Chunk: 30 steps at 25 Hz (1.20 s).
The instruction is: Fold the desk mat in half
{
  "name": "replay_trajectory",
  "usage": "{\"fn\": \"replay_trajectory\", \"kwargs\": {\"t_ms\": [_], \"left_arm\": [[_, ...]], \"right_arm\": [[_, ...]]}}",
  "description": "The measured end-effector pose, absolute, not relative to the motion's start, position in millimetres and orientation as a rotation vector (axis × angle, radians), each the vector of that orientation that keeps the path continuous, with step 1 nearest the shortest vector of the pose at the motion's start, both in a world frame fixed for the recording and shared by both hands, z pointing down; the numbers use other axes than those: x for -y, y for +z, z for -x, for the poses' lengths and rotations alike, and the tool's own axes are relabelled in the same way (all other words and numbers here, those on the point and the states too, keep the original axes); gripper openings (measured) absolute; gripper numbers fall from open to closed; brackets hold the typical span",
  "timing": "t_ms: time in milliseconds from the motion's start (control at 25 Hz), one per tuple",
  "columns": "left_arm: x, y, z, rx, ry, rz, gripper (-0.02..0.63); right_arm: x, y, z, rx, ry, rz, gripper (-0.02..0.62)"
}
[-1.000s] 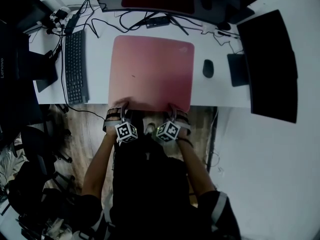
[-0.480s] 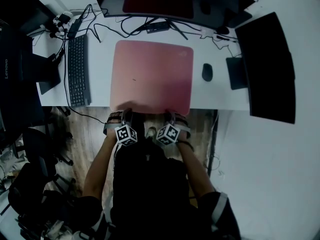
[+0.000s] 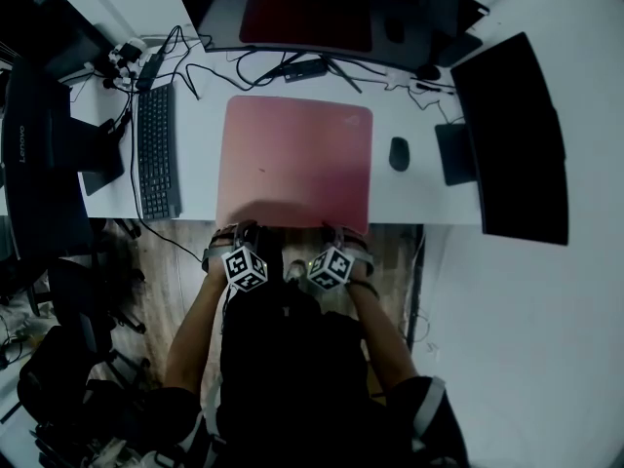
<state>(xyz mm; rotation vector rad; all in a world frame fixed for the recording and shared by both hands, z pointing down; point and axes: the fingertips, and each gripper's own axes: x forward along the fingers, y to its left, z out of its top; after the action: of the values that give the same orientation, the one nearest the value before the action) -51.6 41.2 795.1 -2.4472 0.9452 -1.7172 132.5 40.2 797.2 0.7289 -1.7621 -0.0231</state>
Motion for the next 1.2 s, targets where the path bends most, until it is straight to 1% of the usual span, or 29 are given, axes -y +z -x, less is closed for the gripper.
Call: {"fn": "replay_trajectory", "kwargs": {"t_ms": [720,1200], "left_arm": [[23,728,57,-1.070,-1.624,2.577,0.020],[78,685,61,-0.985,-1.532,2.607,0.020]], "right_arm": [[23,727,-127,1.788,0.002,-0.835,0.021],[78,687,-122,1.731,-0.001,-0.964,0.021]]}}
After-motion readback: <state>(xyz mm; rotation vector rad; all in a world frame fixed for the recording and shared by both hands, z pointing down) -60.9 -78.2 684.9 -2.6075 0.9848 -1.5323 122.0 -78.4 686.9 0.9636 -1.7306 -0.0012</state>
